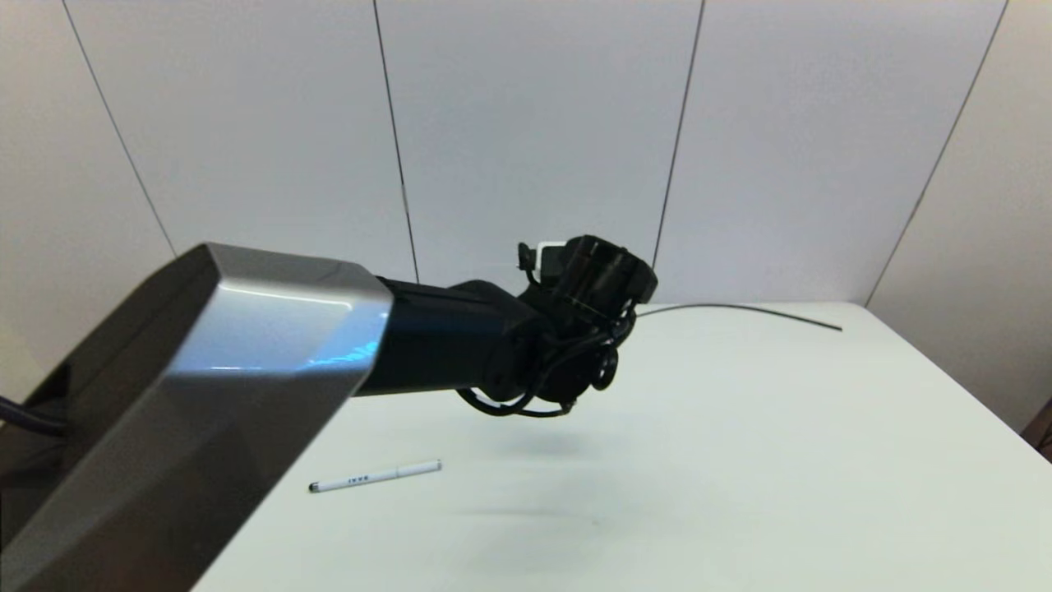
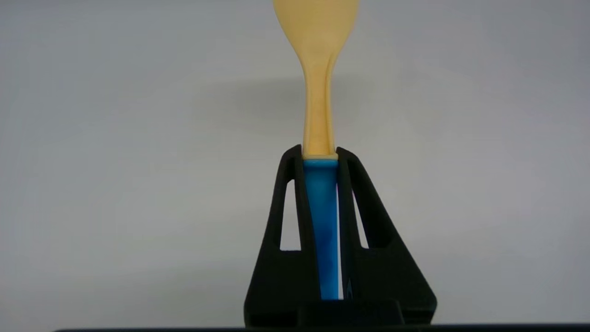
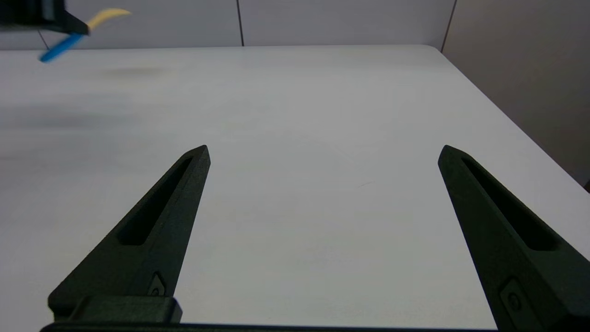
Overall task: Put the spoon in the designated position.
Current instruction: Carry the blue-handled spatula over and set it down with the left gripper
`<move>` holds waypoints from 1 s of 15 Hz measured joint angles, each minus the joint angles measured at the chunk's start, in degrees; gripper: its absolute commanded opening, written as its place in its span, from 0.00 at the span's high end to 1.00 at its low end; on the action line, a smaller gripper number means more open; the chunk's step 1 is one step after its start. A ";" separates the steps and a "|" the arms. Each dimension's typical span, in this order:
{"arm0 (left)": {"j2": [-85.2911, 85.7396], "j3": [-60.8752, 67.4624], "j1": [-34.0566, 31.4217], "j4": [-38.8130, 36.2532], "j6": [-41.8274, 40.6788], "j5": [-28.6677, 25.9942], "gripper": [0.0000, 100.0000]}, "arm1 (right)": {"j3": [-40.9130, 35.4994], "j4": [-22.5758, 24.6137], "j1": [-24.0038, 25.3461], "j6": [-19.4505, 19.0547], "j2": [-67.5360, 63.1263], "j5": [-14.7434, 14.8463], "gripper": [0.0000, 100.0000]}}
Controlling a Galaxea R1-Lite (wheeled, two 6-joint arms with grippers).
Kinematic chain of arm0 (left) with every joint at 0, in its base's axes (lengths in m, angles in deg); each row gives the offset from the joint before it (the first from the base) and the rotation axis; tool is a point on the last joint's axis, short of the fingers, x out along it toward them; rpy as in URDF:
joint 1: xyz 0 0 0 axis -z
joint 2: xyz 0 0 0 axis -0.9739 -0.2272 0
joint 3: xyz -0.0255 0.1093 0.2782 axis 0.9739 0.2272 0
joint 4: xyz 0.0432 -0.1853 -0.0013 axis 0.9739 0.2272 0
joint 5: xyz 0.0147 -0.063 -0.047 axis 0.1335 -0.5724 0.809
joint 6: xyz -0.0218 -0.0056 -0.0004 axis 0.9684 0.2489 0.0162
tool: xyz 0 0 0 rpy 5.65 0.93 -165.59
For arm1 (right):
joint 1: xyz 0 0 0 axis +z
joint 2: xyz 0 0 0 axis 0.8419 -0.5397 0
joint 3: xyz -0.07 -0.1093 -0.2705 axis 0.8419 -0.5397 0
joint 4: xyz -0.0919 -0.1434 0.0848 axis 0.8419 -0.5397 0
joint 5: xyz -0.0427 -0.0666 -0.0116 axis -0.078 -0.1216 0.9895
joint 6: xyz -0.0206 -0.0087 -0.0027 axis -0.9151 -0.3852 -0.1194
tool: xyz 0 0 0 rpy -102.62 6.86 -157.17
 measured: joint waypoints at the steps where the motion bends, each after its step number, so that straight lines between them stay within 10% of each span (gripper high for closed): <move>1: 2.12 0.50 -0.33 2.23 0.16 0.50 1.00 | 0.00 0.00 0.00 0.00 0.00 0.00 0.00; 9: 25.30 12.54 -6.46 15.41 2.54 7.36 1.00 | 0.00 0.00 0.00 0.00 0.00 0.00 0.00; 15: 43.39 29.07 -28.32 18.14 -12.06 0.78 1.00 | 0.00 0.00 0.00 0.00 0.00 0.00 0.00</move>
